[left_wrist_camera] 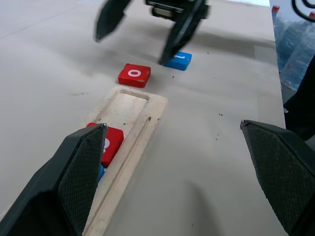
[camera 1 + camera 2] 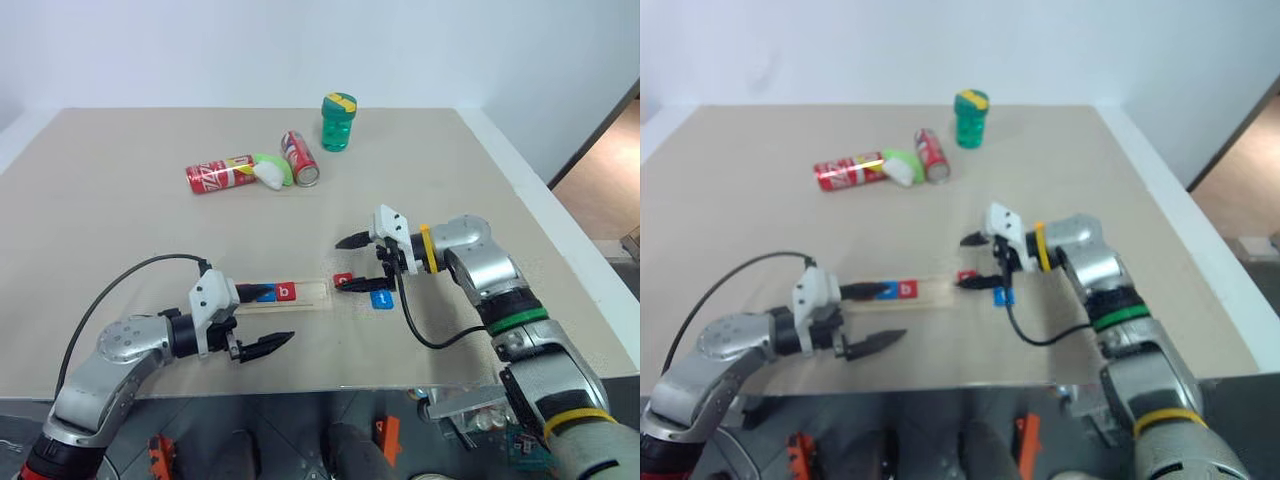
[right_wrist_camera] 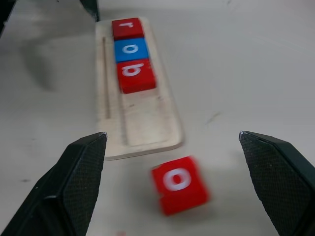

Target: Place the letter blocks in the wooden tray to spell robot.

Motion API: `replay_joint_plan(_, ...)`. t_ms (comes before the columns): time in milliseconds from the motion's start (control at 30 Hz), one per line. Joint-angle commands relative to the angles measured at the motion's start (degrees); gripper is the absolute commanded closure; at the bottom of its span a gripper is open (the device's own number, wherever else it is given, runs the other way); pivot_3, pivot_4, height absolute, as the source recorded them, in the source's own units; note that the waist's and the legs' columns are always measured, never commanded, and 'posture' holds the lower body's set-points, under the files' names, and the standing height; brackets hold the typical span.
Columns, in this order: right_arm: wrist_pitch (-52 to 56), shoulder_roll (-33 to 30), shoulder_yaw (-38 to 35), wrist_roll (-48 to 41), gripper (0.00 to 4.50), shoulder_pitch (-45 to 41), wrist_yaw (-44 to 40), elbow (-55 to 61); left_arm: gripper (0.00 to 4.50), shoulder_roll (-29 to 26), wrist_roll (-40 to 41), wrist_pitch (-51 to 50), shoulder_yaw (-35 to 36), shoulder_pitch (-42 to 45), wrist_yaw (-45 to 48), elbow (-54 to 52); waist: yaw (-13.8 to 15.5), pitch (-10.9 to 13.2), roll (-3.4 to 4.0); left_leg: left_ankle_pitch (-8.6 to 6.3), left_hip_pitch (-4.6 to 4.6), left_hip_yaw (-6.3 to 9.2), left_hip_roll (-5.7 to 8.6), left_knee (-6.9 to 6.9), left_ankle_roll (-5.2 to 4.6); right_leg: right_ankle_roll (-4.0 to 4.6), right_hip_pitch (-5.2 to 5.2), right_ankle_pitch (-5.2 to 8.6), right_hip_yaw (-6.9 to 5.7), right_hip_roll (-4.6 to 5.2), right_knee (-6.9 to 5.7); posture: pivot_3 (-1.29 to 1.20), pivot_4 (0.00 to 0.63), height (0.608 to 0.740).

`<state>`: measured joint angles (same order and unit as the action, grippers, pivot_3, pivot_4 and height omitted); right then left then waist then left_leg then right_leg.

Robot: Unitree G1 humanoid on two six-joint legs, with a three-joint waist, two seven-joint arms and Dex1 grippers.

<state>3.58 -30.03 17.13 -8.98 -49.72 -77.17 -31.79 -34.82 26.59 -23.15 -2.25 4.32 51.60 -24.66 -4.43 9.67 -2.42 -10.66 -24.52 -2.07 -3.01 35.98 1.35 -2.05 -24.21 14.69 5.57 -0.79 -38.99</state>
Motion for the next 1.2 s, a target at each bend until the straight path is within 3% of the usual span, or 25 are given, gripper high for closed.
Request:
replay_joint_plan(33, -6.5, 0.9, 0.1, 2.3, 0.06, -1.5, -2.5, -7.2, 0.0, -0.4, -0.1, -0.1, 0.2, -0.6, -1.1, -2.9, 0.0, 0.0, 0.0, 0.0, 0.0, 0.0, 0.01, 0.0, 0.0, 0.02, 0.0, -0.01, 0.0, 0.01, 0.0, 0.0, 0.15, 0.74)
replay_joint_plan(67, -6.9, 0.9, 0.2, 2.5, 0.3, -1.1, -2.8, -7.9, 0.0, -0.6, -0.5, 0.0, 0.1, -0.9, -1.2, -3.0, 0.1, 0.0, 0.0, 0.0, 0.0, 0.0, 0.01, 0.0, 0.0, 0.02, 0.0, -0.01, 0.0, 0.01, 0.0, 0.0, 0.15, 0.74)
replay_joint_plan(300, -9.6, 1.6, -0.2, 4.6, 0.3, -0.4, -2.4, -12.4, 0.0, -1.1, -1.1, 0.0, 0.2, -2.0, -1.7, -3.7, 0.1, 0.0, 0.0, 0.0, -0.02, -0.01, 0.09, 0.01, 0.01, 0.26, 0.01, -0.16, 0.04, 0.11, -0.01, 0.0, 0.15, 0.74)
replay_joint_plan(533, -4.5, 2.6, -2.3, 4.4, 0.3, -0.7, 1.2, -13.2, 0.0, -1.2, -1.8, 0.0, -0.1, -1.9, -1.9, -3.4, 0.1, 0.0, 0.0, 0.01, 0.22, -0.02, 0.05, 0.06, 0.02, 0.26, 0.21, -0.17, 0.04, 0.07, -0.05, 0.0, 0.15, 0.74)
replay_joint_plan(1200, 12.2, 0.8, -4.8, 5.4, 0.3, 9.9, 12.0, 6.7, 0.0, -1.2, -3.8, 0.2, -0.8, -0.5, -1.6, -1.7, 0.2, 0.0, -0.01, 0.01, 0.23, 0.0, 0.07, 0.25, 0.02, 0.12, 0.33, -0.19, 0.02, 0.08, -0.05, 0.0, 0.15, 0.74)
